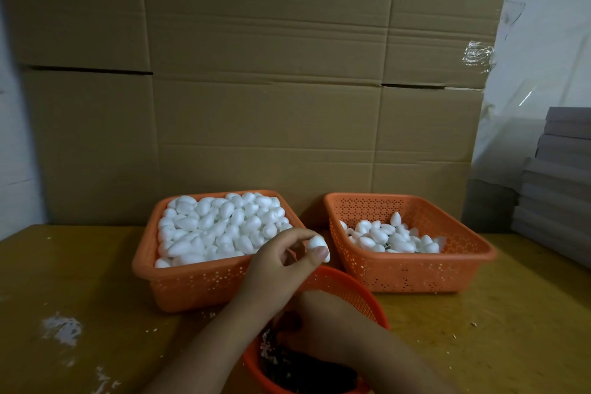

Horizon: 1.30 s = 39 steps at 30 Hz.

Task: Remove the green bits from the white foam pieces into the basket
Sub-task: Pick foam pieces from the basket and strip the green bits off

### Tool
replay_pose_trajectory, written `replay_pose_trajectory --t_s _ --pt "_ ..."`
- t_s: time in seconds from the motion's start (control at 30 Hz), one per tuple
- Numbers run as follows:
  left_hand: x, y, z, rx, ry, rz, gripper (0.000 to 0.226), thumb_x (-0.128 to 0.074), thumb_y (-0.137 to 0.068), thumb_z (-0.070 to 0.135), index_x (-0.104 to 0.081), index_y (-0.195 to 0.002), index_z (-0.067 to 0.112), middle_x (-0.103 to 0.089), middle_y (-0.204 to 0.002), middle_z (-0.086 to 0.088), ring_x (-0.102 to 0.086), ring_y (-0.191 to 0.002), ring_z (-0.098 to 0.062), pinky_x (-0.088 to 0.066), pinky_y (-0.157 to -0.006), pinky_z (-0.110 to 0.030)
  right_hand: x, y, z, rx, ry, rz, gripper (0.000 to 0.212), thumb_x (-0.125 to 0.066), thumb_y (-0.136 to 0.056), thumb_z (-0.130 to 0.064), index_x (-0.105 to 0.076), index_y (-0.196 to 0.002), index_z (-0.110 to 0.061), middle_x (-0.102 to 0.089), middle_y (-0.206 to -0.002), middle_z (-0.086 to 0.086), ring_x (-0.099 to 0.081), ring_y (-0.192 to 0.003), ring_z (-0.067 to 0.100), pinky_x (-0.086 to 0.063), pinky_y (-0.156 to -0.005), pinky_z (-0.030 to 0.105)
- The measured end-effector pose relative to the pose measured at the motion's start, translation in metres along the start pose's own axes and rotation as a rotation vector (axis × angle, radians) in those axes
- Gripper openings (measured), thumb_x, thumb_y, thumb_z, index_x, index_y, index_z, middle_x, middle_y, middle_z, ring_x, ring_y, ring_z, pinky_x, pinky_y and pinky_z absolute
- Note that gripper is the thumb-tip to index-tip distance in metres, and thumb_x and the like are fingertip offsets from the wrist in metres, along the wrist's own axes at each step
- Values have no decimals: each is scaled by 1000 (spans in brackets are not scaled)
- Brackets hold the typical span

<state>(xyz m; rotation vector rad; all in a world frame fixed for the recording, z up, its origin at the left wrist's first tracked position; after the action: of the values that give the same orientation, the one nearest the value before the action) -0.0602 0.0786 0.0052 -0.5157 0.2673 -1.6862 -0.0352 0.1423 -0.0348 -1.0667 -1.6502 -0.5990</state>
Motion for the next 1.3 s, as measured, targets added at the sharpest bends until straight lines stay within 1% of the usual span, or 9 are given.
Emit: replay_pose_trajectory --t_s 0.07,0.2,0.3,0.43,0.57,0.73,0.87,1.0,1.3 --pt "-1 1 0 -5 9 -5 14 -73 -87 21 -69 -97 30 -71 -91 5 -67 -87 -12 -53 -81 -30 1 1 0 -2 -1 5 29 -57 -90 -23 -65 -117 -15 -68 -113 7 -63 -101 24 -50 -89 40" --pt "-3 1 -2 31 44 -29 19 -71 -87 15 -62 -93 30 -71 -85 6 -62 -65 -6 -48 -61 -18 0 1 0 1 8 -7 29 -57 -91 -23 -65 -118 -15 -67 -113 8 -62 -100 24 -50 -88 40" --pt "-5 1 -3 38 69 -41 20 -69 -87 10 -56 -94 24 -72 -83 1 -65 -62 -11 -44 -54 -14 0 1 0 -2 9 -7 31 -58 -91 -23 -63 -120 -13 -66 -116 8 -62 -103 24 -50 -89 39" --pt "-5 1 -1 26 98 -32 22 -71 -85 11 -55 -93 25 -75 -91 0 -70 -71 -14 -47 -58 -15 1 2 0 2 7 3 31 -58 -90 -22 -62 -119 -13 -66 -115 8 -61 -103 24 -50 -89 40" --pt "-1 0 2 -19 21 9 21 -76 -80 24 -61 -88 37 -69 -98 12 -67 -85 -7 -51 -69 -19 1 2 0 5 -2 4 30 -58 -90 -23 -63 -118 -15 -67 -115 5 -62 -102 22 -50 -90 39" --pt "4 -1 4 -40 26 44 22 -74 -85 22 -64 -91 42 -67 -93 15 -65 -74 -6 -53 -66 -22 1 1 -1 8 -4 -5 29 -58 -91 -22 -64 -118 -14 -68 -114 6 -62 -101 22 -50 -90 40" --pt "1 0 7 -74 51 9 40 -65 -93 19 -63 -110 55 -63 -93 19 -63 -69 -7 -54 -65 -21 1 1 -1 4 -7 1 27 -57 -91 -21 -65 -116 -12 -68 -110 8 -63 -98 23 -50 -88 40" --pt "-1 -1 7 -88 27 -4 42 -57 -97 17 -61 -118 53 -66 -84 17 -64 -66 -5 -51 -64 -18 1 2 0 0 3 -2 26 -56 -91 -21 -66 -113 -12 -68 -109 10 -62 -98 25 -50 -87 40" --pt "-4 0 3 -67 33 -3 22 -70 -84 20 -57 -83 38 -70 -93 8 -70 -66 -14 -49 -61 -19 2 3 -1 7 -12 15 28 -57 -91 -21 -62 -117 -13 -67 -111 8 -61 -99 24 -50 -85 37"
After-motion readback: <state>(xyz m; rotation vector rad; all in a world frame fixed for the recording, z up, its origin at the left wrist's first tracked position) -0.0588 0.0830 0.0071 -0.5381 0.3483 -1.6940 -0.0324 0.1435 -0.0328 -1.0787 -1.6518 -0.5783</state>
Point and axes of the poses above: each hand's wrist, its own y-axis away from the middle knuckle, its own x-axis out of the back of the hand, z = x × y, the point moved 8 cm from there along -y, towards the middle knuckle
